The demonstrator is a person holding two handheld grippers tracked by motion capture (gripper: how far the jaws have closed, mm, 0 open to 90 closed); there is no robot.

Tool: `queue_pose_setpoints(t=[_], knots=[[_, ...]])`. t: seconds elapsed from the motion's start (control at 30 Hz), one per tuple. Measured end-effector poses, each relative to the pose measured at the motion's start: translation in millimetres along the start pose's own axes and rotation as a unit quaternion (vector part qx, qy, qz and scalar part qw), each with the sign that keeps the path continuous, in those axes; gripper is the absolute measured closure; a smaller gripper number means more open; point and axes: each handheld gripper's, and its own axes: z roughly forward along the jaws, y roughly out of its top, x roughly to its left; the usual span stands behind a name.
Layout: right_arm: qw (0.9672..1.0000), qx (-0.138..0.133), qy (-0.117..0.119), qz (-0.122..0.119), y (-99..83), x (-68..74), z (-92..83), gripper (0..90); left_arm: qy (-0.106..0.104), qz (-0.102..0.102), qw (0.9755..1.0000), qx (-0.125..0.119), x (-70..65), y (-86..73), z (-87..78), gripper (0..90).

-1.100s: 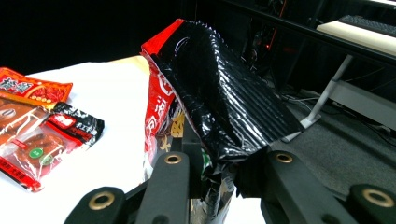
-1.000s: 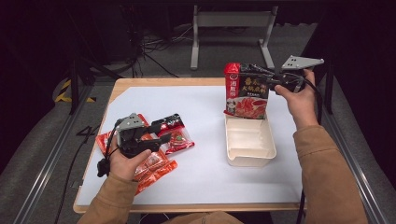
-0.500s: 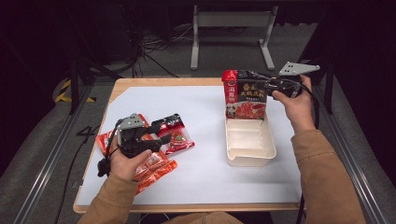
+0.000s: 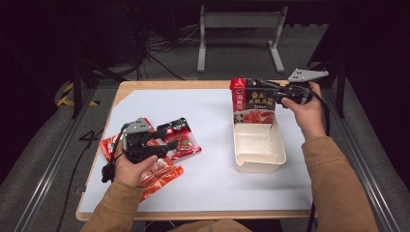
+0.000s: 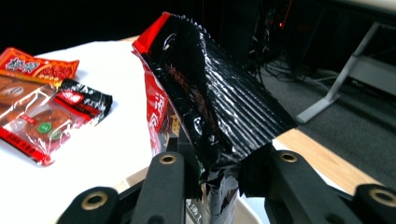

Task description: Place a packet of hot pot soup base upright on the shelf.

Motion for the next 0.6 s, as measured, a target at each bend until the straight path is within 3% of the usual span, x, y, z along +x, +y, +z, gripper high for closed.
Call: queue_pose_setpoints(t=[0.1, 0.23, 0.37, 0.6], knots=[[1.0000, 0.009, 0.001, 0.001, -2.3, 0.8, 0.1, 73.7, -0.004, 0.012, 0.9999, 0.004, -0.5, 0.0, 2.2, 35.0], [0.9999, 0.012, 0.000, 0.008, -5.5, 1.3, -0.5, 73.0, -0.008, 0.011, 0.9999, 0.010, -1.9, -0.8, 4.9, 32.6], [0.9995, 0.019, -0.003, 0.023, -8.7, 0.4, -2.6, 72.2, -0.005, 0.019, 0.9997, 0.015, -2.6, -1.7, 6.9, 31.7], [0.9991, 0.034, -0.017, 0.021, -12.4, 1.4, -4.6, 73.6, 0.000, 0.026, 0.9994, 0.022, -2.8, -1.9, 8.9, 31.6]])
